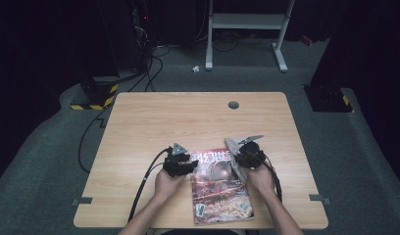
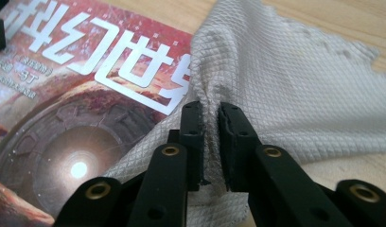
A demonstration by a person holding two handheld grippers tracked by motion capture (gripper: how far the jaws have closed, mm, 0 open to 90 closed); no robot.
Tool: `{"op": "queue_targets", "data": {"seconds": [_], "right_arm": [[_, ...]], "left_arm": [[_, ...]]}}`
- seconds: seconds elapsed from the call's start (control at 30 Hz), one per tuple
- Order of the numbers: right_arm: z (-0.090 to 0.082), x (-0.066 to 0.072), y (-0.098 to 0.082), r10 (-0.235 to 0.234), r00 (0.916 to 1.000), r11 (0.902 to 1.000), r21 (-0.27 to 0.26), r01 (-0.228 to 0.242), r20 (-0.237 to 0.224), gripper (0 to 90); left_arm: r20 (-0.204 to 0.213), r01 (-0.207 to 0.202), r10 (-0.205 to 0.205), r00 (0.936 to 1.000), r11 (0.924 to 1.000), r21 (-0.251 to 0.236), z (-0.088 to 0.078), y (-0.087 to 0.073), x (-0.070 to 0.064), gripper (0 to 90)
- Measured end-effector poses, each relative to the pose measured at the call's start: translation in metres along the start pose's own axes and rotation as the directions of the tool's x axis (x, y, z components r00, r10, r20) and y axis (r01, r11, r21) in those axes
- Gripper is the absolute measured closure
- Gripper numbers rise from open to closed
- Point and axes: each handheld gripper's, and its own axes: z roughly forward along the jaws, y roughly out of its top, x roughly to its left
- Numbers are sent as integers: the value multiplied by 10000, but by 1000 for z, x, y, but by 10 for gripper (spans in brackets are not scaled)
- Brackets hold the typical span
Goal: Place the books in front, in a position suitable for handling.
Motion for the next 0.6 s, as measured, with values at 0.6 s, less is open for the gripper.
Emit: {"op": "queue_targets", "data": {"seconds": [0.6], "right_arm": [[37, 67, 55, -1448, 9864, 9877, 475, 1488, -779, 818]], "left_arm": [[89, 61, -59, 9999, 9996, -277, 4, 3, 18, 517]]}}
